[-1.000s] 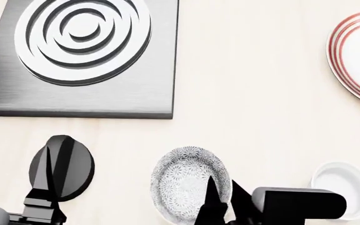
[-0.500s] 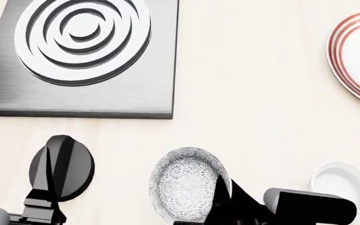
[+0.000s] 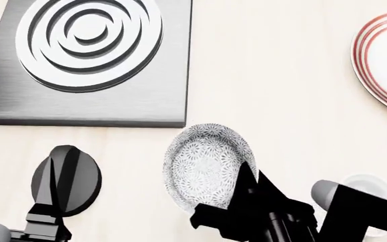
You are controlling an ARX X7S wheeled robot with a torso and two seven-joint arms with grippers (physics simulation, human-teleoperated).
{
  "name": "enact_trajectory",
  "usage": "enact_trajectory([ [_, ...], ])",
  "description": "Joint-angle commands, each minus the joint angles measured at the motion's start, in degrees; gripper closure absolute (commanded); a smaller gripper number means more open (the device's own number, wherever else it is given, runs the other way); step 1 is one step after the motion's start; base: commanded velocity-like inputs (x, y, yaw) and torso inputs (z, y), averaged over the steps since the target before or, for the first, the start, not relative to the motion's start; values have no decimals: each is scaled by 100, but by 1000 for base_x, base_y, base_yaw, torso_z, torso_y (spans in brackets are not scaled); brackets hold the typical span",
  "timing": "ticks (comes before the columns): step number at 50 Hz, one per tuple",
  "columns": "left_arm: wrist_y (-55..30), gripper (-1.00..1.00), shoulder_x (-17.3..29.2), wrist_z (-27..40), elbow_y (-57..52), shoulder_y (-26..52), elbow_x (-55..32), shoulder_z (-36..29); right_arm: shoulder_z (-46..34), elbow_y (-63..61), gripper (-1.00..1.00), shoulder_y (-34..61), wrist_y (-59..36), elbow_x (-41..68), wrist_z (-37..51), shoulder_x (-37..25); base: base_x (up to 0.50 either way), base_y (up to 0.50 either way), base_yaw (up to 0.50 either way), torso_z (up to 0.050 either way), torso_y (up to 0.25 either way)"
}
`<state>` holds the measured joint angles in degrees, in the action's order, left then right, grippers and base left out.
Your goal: Pick the akita bowl next to the ramekin and place it on the plate.
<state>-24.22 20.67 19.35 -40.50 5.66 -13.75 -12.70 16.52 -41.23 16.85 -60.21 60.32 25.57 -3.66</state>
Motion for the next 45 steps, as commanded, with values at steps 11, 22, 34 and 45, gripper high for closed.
enact_trajectory([
  [11,-57,-100,-81,-85,-44,41,41,125,254,378,100,1233,-162,855,852,-139,0,0,0,0,0],
  [22,-9,-100,-71,-68,0,43,34,117,151,886,100,1717,125,650,904,-94,0,0,0,0,0],
  [34,37,-100,-47,-55,14,24,25,113,110,1576,100,2319,294,546,995,-217,0,0,0,0,0],
  [45,127,-100,-43,-54,107,8,62,44,-111,2478,100,2746,756,55,717,-249,0,0,0,0,0],
])
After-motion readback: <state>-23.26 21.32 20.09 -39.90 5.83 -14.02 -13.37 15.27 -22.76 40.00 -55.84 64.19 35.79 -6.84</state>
